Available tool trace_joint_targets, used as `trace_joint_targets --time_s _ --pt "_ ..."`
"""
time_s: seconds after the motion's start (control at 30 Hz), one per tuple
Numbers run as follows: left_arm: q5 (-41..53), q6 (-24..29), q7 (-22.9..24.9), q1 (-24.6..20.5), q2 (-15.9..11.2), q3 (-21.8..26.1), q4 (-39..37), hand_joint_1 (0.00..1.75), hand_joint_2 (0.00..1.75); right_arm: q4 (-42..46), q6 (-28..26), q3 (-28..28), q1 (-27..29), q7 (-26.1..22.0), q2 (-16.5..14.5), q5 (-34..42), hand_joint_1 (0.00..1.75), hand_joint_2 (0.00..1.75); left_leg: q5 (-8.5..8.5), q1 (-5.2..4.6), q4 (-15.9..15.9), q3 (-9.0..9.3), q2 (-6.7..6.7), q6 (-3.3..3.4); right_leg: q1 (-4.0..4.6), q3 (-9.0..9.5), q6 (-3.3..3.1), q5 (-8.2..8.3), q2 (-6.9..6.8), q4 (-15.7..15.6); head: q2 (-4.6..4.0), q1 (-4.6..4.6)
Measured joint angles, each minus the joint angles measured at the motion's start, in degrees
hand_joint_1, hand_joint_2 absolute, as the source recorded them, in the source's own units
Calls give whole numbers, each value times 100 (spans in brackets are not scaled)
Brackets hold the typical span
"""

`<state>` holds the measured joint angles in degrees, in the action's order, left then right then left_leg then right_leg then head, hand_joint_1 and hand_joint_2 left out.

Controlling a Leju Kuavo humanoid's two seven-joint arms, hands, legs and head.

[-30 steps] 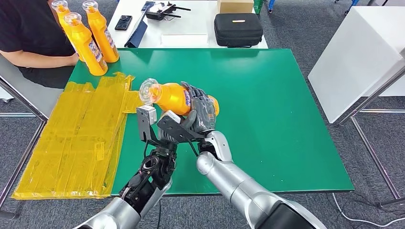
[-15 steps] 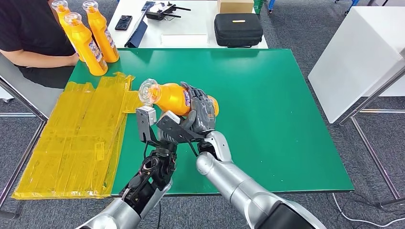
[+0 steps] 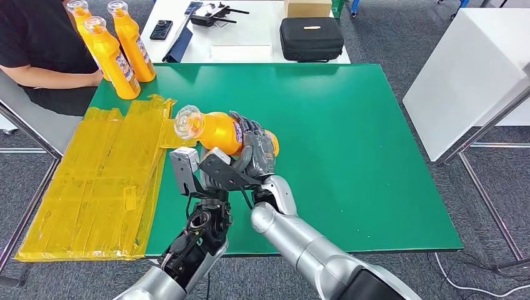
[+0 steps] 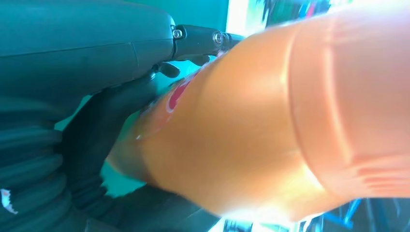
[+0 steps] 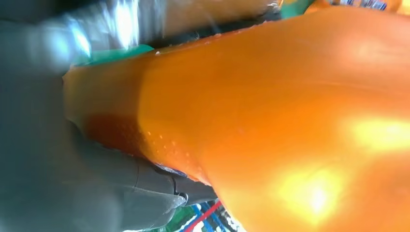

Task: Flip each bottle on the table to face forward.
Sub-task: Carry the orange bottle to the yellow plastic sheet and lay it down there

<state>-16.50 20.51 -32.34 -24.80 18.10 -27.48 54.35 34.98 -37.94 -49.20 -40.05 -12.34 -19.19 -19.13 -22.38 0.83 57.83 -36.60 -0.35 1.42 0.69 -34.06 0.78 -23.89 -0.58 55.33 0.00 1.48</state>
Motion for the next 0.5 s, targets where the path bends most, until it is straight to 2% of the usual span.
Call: trace_joint_targets --time_s 0.23,0.5 --pt "236 500 -219 140 -7 105 197 0 175 19 6 -354 117 49 -41 190 175 175 0 0 0 -1 -2 0 -1 -1 0 -1 0 0 0 -1" --pt "264 574 -262 281 -37 149 287 0 175 17 -19 -743 131 134 -16 256 175 175 0 0 0 -1 -1 0 -6 -1 0 -1 0 0 0 -1"
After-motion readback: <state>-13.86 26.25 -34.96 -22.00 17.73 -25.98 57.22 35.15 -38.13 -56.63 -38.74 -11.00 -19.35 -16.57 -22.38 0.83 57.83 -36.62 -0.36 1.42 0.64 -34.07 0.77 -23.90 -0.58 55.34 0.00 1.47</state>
